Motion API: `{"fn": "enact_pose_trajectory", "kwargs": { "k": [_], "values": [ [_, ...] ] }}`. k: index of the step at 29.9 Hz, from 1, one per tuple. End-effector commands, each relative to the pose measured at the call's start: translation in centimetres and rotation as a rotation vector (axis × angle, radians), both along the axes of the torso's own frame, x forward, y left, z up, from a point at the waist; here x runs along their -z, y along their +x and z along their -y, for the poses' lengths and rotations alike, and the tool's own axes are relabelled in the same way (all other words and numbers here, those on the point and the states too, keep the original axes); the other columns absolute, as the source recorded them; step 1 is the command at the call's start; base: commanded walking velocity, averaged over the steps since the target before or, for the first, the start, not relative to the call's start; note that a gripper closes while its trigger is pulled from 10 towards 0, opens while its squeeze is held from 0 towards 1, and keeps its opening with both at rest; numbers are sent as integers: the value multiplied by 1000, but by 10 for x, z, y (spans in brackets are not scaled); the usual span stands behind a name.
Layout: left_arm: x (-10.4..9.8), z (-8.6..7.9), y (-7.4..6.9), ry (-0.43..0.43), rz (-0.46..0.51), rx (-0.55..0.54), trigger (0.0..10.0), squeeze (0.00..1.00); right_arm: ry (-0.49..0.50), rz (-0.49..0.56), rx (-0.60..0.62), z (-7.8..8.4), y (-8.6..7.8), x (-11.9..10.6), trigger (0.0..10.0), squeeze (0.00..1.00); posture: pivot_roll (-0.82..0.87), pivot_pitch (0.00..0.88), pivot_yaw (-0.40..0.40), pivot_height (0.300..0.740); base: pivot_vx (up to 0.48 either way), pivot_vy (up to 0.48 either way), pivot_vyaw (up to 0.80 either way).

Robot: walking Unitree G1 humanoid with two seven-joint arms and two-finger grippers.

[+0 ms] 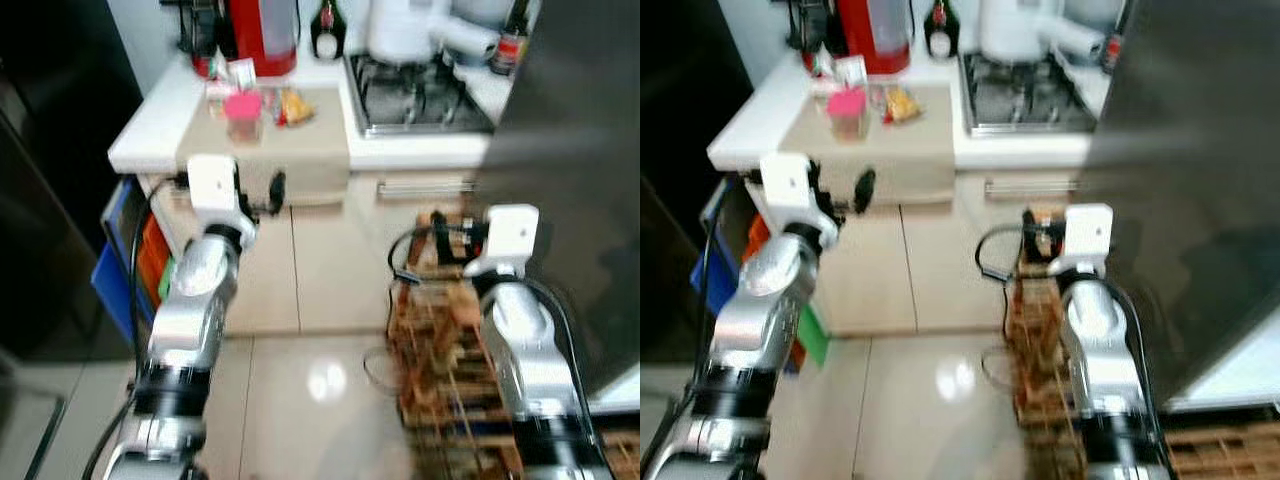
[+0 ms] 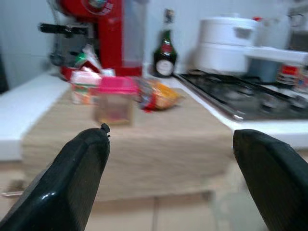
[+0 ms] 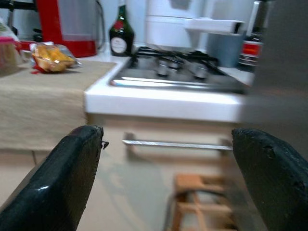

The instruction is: Restocking fridge

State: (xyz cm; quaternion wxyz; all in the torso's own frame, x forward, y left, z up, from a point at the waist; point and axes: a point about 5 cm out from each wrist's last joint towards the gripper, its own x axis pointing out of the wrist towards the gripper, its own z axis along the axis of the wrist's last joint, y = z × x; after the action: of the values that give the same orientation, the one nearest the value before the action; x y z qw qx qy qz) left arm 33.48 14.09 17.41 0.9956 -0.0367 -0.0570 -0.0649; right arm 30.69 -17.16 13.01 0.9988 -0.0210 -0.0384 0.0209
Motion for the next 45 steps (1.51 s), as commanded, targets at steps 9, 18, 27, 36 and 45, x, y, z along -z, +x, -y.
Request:
{"fn": "enact_pose_trajectory", "kwargs": {
  "k": [9,18,27,36,45],
  "values": [
    [-12,-3,2,-2,45,-28,10000,0,2,21,-19,-6,3,-4,10000,0,-110,0,34,740,463,0,273],
    [-16,4,3,-4,60,0,10000,0,-1,21,-23,-6,3,-4,10000,0,-113,0,32,740,473,0,0],
    [-30,21,5,18,142,87,10000,0,-9,26,-24,-5,3,-5,10000,0,-117,0,30,740,427,0,0],
    [-45,47,4,0,165,206,10000,0,-19,35,-28,-5,2,-5,10000,0,-122,0,30,740,0,0,0],
    [-46,42,1,-54,167,154,10000,0,-20,28,-26,-5,0,-4,10000,0,-123,0,29,740,231,-216,0]
  ]
}}
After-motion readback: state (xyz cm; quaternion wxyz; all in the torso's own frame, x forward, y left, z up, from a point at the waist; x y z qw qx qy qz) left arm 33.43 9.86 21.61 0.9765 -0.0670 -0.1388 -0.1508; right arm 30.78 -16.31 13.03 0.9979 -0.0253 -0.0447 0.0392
